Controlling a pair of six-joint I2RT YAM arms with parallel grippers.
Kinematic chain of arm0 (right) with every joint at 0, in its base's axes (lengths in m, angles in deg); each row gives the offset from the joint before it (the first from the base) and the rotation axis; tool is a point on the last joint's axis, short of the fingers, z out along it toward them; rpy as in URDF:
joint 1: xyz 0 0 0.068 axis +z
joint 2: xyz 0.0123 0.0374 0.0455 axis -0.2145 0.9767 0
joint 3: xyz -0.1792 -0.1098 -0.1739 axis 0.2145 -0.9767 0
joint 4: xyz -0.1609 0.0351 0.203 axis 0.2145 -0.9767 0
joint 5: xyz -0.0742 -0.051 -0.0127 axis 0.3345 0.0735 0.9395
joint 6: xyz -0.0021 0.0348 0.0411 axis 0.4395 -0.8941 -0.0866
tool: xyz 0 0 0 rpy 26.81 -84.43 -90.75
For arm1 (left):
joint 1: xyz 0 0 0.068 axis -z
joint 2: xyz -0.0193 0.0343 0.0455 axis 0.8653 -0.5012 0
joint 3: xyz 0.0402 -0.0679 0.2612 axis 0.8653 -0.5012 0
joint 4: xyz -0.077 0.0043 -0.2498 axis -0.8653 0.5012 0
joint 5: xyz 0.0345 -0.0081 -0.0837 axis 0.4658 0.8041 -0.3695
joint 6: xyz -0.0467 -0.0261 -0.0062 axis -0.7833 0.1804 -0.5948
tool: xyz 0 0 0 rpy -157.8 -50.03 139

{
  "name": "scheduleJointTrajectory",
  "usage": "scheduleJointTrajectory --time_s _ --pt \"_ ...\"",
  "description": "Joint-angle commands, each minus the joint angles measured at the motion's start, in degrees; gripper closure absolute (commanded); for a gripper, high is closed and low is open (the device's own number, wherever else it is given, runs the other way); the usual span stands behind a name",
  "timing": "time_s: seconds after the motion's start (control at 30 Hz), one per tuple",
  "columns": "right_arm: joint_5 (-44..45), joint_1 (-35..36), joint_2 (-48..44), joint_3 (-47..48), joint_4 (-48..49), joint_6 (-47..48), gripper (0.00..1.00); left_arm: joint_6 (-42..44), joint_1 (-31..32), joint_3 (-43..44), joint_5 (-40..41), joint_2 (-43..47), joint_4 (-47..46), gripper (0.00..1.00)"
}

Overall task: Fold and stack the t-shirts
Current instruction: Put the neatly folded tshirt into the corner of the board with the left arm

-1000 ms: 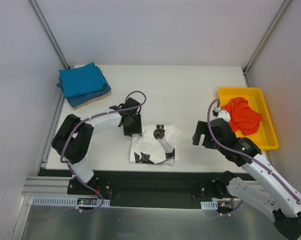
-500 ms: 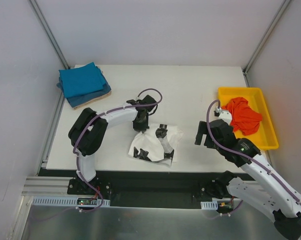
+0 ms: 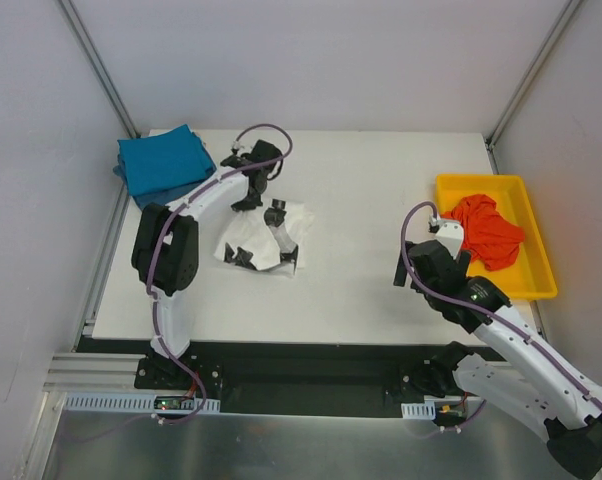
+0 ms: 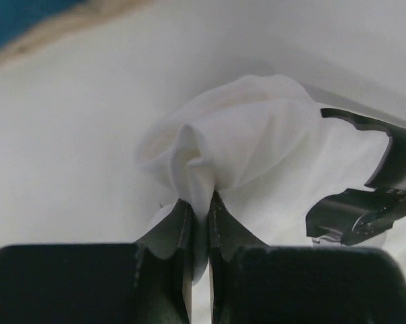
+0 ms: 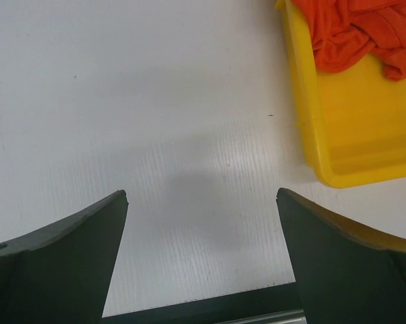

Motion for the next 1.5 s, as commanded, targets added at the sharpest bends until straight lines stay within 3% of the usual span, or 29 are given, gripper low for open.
scheduleJointTrajectory --time_s 0.0,0.27,0.53,1.47 --pt "5.68 -0.49 -0.44 -0.93 1.40 0.82 0.03 6.85 -5.67 8.83 7.61 -3.60 1.48 1.00" --pt "11.31 -1.28 0.53 -1.99 0.52 -1.55 0.03 14.68 -13.57 28.69 12.27 -12.58 1.56 1.00" --pt "14.02 -1.72 2.02 -1.55 -0.71 -3.13 0.03 23.55 -15.78 44.95 12.71 -19.17 0.60 1.00" --pt "18.08 -2.07 5.63 -0.76 -2.20 -5.68 0.03 36.12 -19.38 51.03 18.69 -11.53 -12.67 1.00"
